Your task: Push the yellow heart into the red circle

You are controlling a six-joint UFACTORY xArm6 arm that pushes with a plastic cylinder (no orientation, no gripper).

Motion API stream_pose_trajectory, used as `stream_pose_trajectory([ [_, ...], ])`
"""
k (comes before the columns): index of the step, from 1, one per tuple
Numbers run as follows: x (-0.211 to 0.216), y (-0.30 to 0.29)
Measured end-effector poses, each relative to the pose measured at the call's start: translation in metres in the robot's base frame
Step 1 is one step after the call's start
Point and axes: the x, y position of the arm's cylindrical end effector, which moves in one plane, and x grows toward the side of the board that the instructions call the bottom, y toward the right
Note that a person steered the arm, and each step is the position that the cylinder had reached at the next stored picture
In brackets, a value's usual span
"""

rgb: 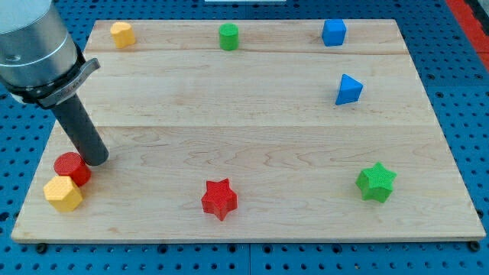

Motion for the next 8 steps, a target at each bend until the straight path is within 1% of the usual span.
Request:
stream_pose_trajectory([
  [1, -0.067, 0.048],
  [3, -0.257, 0.068],
  [4, -0.309, 0.036],
  [5, -0.29, 0.004],
  [6, -0.254, -0.014],
  [7, -0.262, -0.031],
  [8, -0.307, -0.011],
])
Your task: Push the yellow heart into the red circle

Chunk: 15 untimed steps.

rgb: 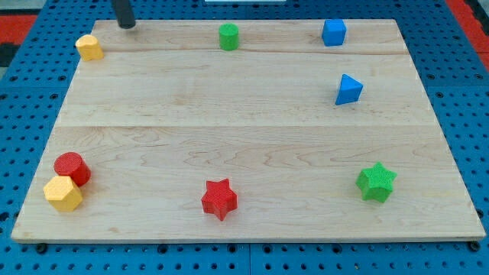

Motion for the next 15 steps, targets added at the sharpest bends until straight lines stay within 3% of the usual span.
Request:
stream_pose_trajectory([
  [1, 0.021, -0.061],
  [2, 0.032, -0.084],
  [5, 0.122, -0.025],
  [7, 0.117, -0.007],
  [11, 0.202, -0.022],
  [13, 0.175, -0.007],
  [15, 0.23, -0.001],
])
